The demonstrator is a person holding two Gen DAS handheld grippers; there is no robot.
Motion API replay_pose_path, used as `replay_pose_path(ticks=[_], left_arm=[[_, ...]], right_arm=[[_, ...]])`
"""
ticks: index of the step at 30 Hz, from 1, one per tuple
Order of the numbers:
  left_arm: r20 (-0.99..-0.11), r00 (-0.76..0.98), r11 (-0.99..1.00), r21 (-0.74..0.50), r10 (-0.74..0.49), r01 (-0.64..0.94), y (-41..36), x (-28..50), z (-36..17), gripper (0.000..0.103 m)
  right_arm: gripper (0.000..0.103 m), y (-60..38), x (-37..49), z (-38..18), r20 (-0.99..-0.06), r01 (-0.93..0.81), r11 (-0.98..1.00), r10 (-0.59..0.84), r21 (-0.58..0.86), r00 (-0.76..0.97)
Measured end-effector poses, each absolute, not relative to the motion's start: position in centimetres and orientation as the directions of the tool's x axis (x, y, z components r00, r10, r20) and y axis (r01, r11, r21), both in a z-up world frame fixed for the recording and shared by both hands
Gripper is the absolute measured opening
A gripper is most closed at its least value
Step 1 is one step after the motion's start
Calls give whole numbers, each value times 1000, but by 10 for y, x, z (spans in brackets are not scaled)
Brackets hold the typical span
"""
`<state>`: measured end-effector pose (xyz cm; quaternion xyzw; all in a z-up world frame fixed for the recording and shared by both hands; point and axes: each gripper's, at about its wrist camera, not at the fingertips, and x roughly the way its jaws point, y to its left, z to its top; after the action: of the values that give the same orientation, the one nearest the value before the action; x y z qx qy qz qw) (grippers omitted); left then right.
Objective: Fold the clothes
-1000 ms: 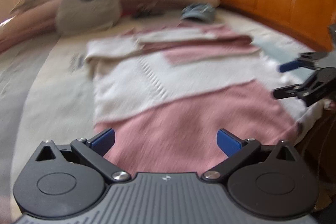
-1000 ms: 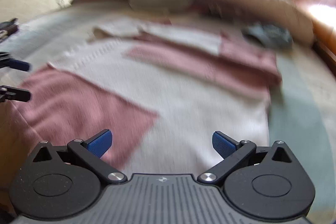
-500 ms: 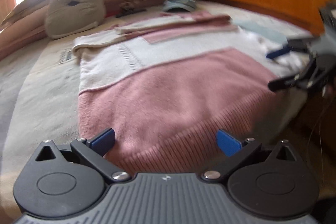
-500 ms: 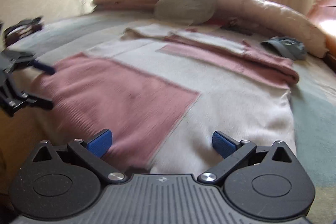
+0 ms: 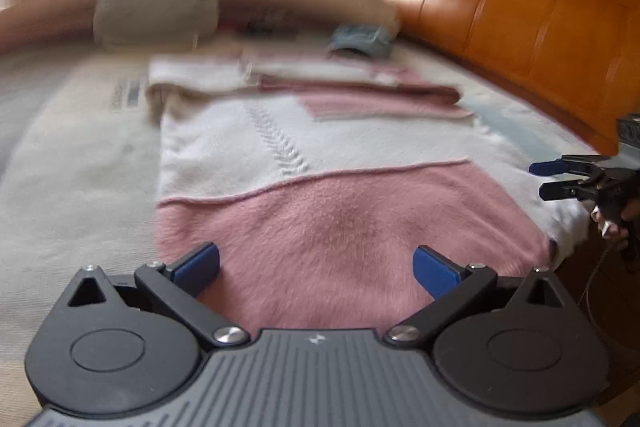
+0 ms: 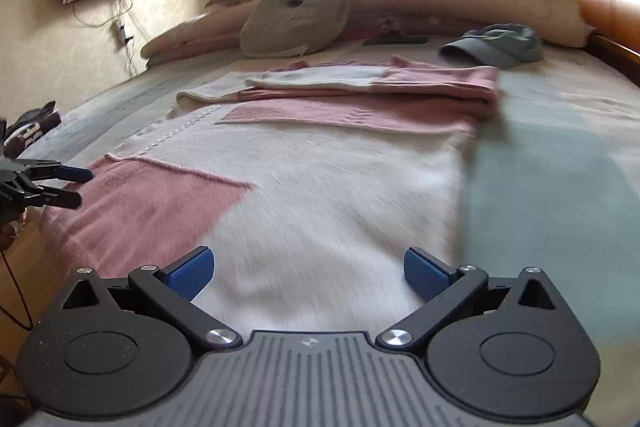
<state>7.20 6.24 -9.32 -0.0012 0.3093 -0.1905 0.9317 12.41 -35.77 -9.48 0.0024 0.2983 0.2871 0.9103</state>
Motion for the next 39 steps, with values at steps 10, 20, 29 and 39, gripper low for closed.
replay_pose_path(ticks=[10, 20, 29, 39], left_arm=[[-555, 746, 916, -76, -367, 395, 38, 118, -68, 102], [-585, 741, 925, -44, -330, 377, 46, 100, -97, 102], [-642, 745, 964, 33, -183, 265, 28, 93, -90, 102], [-652, 747, 980, 26, -131, 196, 25, 54, -89, 102]], right_arm=[[103, -334, 157, -71, -537, -512, 835, 532, 201, 655], [103, -334, 127, -99, -576, -504, 863, 434, 44, 692], [103, -331, 110, -98, -563, -447, 895, 375, 12, 737], [103, -320, 81, -93, -568, -388, 922, 321, 2, 758]])
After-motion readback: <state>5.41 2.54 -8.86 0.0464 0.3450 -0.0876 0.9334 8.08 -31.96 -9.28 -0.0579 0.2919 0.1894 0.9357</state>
